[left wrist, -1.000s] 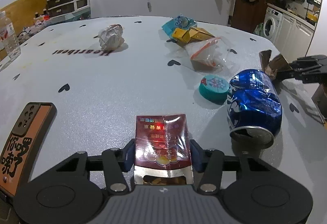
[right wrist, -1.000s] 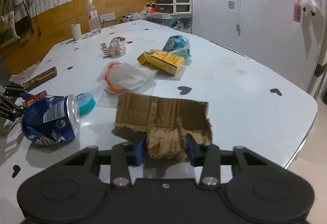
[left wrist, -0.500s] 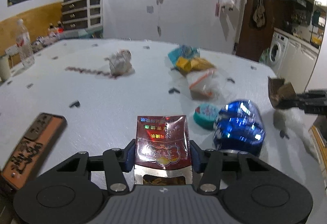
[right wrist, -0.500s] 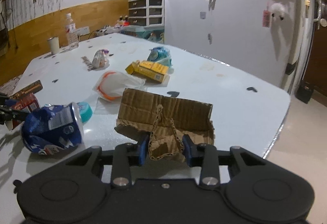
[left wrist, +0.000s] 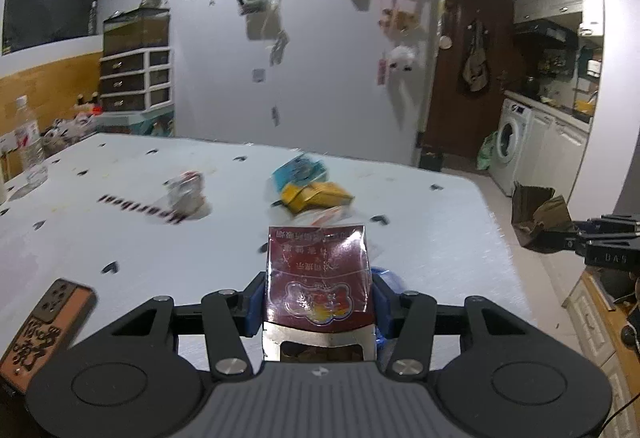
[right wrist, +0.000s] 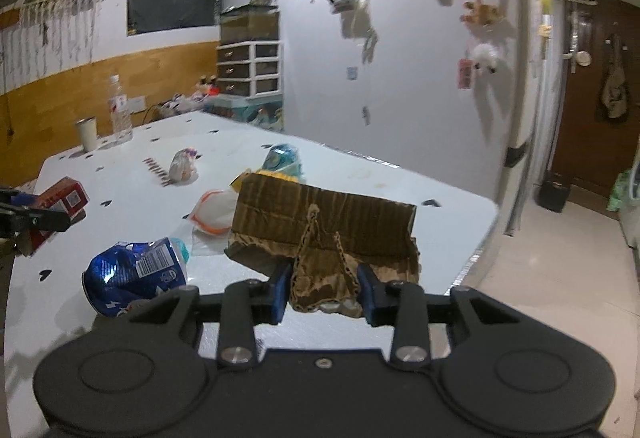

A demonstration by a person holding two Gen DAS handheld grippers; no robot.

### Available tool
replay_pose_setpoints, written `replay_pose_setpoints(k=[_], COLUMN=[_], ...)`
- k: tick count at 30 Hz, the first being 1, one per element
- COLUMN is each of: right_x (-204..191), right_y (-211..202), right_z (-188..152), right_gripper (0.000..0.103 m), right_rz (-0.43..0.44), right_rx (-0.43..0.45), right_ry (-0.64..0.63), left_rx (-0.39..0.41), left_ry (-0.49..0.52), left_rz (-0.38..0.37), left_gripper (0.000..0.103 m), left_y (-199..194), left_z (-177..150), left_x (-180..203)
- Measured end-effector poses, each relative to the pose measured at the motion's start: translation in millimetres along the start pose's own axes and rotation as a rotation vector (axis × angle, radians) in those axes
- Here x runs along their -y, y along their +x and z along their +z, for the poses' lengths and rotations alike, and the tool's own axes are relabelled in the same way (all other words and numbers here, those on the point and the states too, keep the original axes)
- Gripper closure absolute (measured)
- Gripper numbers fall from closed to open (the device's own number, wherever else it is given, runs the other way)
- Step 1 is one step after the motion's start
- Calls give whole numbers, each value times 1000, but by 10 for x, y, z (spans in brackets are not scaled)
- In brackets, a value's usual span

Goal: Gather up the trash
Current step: 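Lift the red packet with the left tool while the right tool lifts the cardboard, then carry the red packet and cardboard with both tools over the yellow bucket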

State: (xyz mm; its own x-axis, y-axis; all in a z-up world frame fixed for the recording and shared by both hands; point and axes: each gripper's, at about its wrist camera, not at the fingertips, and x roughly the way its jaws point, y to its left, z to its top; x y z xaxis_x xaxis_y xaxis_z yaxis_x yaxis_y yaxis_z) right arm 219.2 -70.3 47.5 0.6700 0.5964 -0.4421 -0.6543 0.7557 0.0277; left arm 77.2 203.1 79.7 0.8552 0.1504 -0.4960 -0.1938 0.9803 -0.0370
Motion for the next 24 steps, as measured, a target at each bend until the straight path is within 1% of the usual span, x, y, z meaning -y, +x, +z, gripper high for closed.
replay_pose_setpoints(k=[7, 13, 24], right_x=[128, 284, 780], right_y=[-474, -834, -1326], right_z=[-64, -155, -438], right_gripper=[66, 66, 66], right_rz=[-77, -137, -266], right_rx=[34, 54, 58], right_ry=[23, 46, 112], left_rx=[29, 33, 19], left_ry=[51, 91, 161], left_rz=[-48, -112, -246], left_gripper=[51, 50, 50], left_y=[-26, 16, 249], left_z=[71, 64, 18], left_x=[517, 1012, 1928])
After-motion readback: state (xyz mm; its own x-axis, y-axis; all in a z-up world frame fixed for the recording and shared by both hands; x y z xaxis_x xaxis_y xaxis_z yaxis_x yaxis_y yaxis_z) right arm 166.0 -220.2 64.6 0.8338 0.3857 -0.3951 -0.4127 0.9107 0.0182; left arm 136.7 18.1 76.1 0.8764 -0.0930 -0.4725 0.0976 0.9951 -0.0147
